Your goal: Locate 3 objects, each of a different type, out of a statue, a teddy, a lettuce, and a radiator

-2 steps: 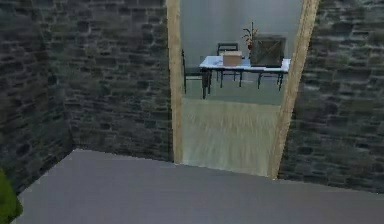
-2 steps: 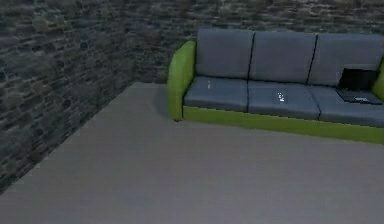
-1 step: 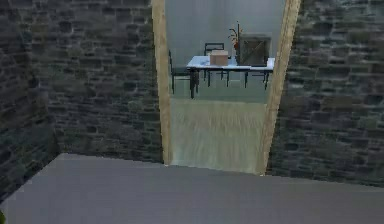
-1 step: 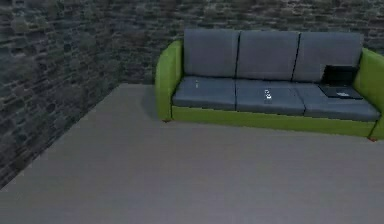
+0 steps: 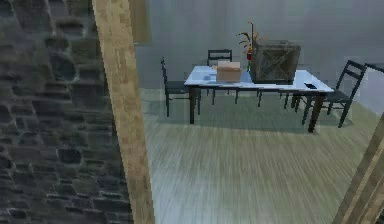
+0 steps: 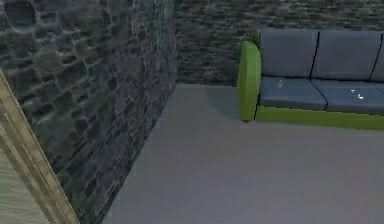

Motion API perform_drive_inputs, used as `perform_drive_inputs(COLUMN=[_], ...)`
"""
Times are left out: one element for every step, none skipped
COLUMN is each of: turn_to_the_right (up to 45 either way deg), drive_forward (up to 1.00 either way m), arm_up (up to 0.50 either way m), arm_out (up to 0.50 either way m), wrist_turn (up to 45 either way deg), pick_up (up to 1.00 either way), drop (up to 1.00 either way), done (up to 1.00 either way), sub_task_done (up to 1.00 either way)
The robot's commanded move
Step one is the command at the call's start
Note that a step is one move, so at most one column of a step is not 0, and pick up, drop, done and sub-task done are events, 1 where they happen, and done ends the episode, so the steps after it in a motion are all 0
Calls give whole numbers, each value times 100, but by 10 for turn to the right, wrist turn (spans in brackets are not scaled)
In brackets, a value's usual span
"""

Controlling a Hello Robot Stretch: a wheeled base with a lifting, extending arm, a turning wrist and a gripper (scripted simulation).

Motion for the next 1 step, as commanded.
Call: perform_drive_inputs(turn_to_the_right=[60], drive_forward=[0], arm_up=[0], arm_out=[0], wrist_turn=[0], pick_up=[0], drop=[0], done=[0], sub_task_done=[0])
